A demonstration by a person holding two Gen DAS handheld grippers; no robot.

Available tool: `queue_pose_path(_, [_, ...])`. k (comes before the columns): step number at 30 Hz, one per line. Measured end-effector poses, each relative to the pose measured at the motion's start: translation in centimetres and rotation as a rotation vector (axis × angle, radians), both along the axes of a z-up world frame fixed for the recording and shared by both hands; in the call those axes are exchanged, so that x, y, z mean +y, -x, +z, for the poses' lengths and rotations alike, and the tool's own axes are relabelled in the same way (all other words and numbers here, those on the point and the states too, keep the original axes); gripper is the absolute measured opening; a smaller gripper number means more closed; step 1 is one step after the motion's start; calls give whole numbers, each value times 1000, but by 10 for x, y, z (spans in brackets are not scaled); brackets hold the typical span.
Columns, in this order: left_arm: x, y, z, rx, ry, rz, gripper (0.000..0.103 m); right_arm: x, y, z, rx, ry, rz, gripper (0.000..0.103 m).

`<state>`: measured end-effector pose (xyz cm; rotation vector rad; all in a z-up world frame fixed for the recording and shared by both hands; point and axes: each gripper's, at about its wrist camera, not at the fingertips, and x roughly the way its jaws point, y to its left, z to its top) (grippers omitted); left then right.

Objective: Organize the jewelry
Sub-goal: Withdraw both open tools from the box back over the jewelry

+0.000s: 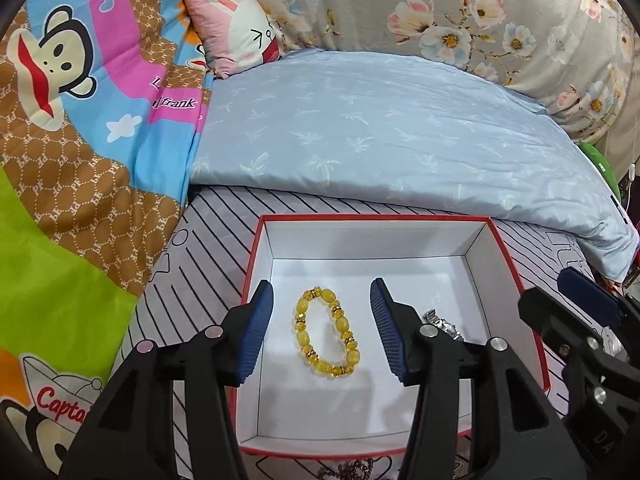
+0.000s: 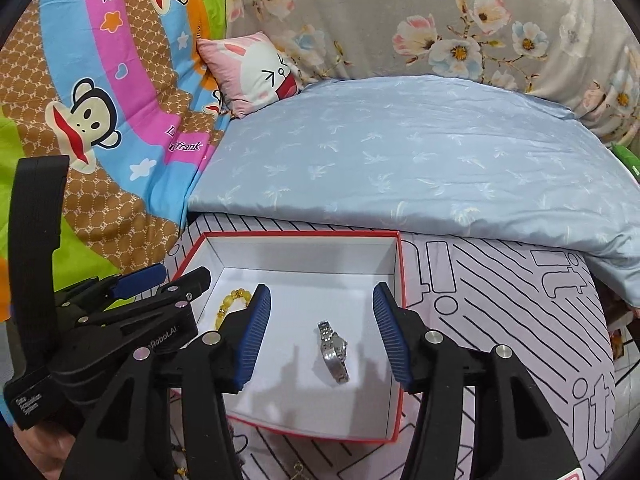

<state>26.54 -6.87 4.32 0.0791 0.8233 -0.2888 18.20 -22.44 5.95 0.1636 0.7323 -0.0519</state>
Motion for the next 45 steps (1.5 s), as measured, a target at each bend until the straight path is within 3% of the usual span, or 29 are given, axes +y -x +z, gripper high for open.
queue_pose_path(4, [2,14,5,-8,-5,7,50,4,18,3,-6,1,-3,54])
queue_pose_path(8, [7,35,11,-31,-13,24,59,9,40,5,-8,10,-9,55])
queue_pose_path(19, [23,96,11,-12,1,27,60,17,112,1,-3,-1,-32,56])
queue_pose_path(33, [87,169,-42,123,30,113,61,12,203,-55,124,-14,-69,56])
queue_pose_path(38, [95,189,-56,131,-6,116,61,9,221,-74,165,-9,-85,56])
queue_pose_path(45, [96,204,-67,164,22,109,61,4,230,-88,196,-31,-101,56])
